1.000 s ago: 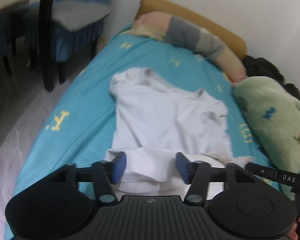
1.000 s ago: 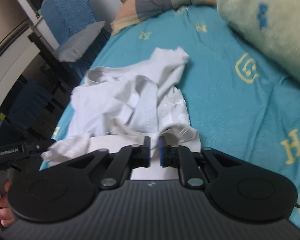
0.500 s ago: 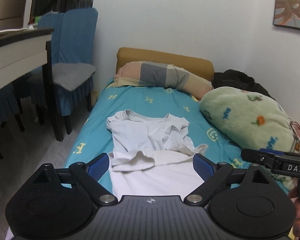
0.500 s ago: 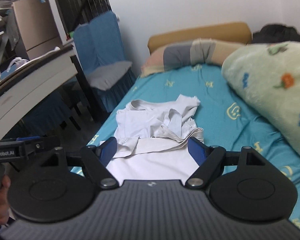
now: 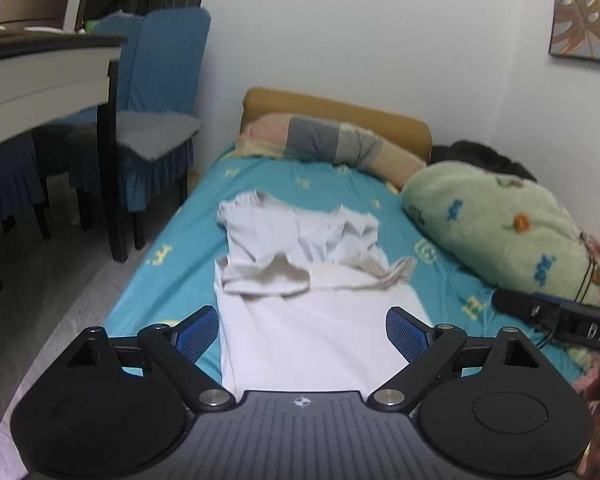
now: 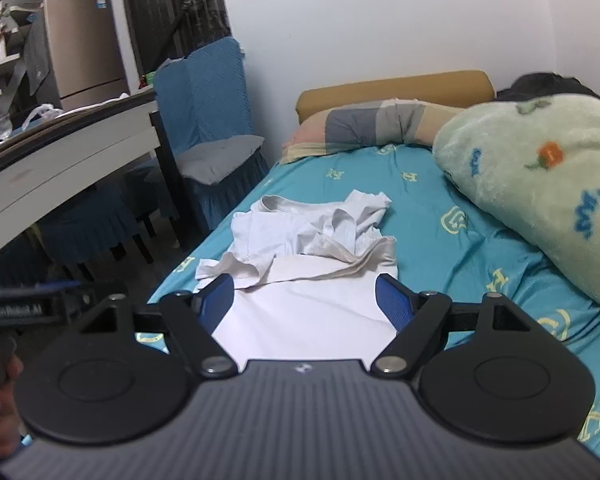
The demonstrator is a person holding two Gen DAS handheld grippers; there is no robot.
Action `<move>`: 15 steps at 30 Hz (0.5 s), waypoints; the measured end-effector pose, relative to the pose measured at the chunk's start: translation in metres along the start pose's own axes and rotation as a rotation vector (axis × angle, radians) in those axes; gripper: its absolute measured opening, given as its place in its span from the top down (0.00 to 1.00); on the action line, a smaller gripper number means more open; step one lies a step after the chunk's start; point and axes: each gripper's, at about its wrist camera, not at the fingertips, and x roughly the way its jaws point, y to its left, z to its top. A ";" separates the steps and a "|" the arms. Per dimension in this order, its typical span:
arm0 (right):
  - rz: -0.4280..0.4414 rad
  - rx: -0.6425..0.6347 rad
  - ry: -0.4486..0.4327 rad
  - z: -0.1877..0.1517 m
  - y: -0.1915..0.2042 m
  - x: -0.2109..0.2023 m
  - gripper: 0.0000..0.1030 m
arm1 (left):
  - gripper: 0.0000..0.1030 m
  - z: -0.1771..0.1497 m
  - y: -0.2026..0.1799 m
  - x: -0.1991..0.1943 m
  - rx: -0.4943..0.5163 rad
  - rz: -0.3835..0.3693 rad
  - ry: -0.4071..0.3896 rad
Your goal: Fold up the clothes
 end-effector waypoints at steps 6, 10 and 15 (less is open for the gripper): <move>-0.030 0.024 0.009 -0.006 -0.006 0.004 0.23 | 0.10 -0.011 0.005 0.020 -0.008 0.009 0.087; -0.035 0.026 0.013 -0.009 -0.007 0.005 0.23 | 0.10 -0.015 0.008 0.029 -0.032 0.008 0.135; -0.033 0.025 0.035 -0.014 -0.008 0.009 0.23 | 0.10 -0.018 0.009 0.037 -0.059 0.013 0.172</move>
